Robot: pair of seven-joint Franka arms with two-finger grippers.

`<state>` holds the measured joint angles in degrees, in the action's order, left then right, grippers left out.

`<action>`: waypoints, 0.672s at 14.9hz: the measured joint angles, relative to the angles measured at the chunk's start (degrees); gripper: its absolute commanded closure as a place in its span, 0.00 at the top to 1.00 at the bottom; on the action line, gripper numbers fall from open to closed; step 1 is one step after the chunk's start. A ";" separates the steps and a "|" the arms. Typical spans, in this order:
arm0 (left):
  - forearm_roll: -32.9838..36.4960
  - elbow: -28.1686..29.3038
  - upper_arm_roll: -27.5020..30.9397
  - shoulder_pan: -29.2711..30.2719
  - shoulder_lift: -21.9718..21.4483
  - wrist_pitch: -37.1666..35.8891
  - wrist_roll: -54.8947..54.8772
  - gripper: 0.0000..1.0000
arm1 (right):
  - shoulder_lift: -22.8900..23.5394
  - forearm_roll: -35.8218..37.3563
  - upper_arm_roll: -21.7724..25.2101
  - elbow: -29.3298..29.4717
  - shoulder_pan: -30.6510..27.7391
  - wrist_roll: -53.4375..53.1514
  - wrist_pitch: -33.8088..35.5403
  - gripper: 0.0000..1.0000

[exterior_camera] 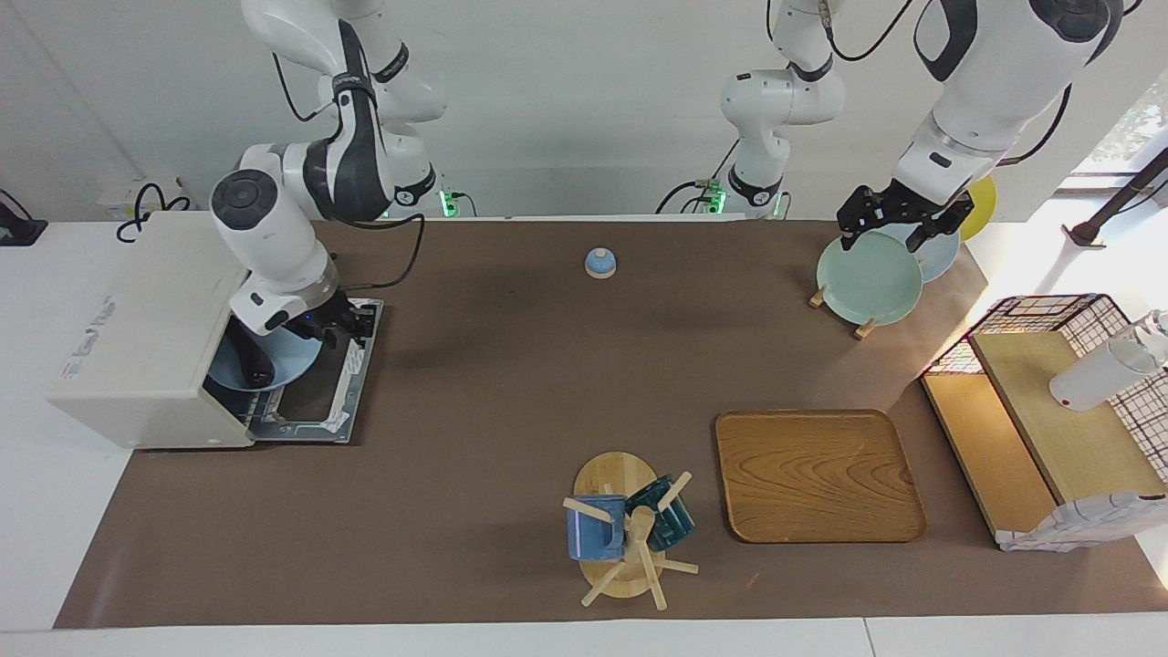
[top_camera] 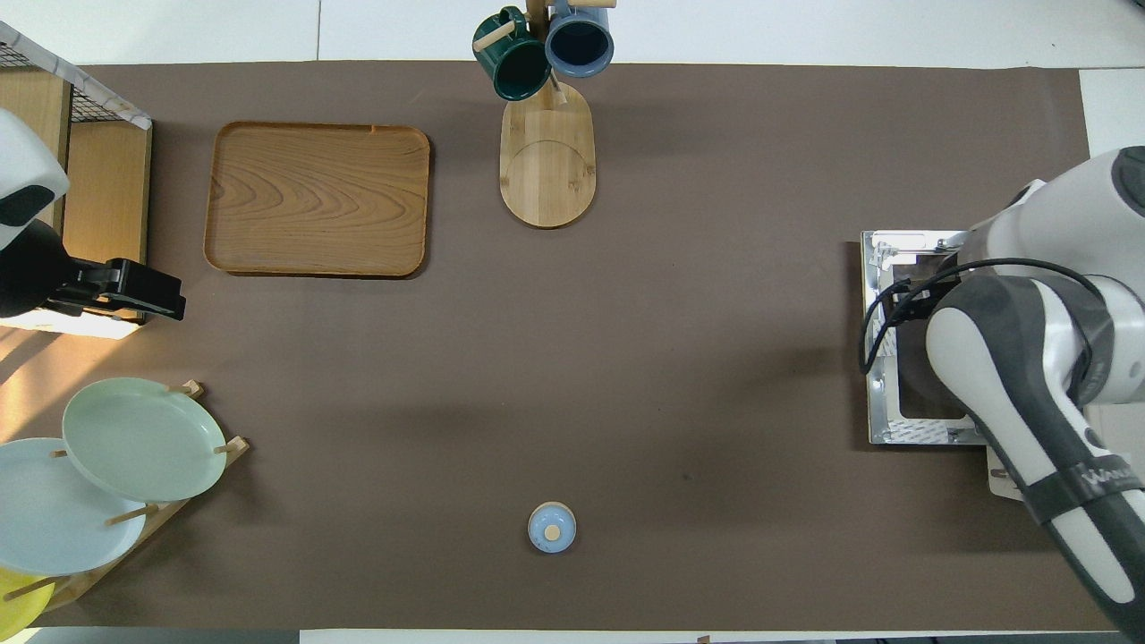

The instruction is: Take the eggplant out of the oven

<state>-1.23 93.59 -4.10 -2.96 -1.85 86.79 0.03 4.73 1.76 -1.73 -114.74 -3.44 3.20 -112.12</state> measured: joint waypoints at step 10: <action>0.00 0.00 0.03 0.65 0.00 0.07 0.00 1.00 | -1.33 0.00 -0.19 -8.50 -2.64 5.68 -8.40 0.17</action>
<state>-1.23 93.59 -4.07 -2.31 -1.85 86.86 0.03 3.41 1.76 -1.92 -123.23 -6.08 8.88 -120.52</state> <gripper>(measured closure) 0.000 0.630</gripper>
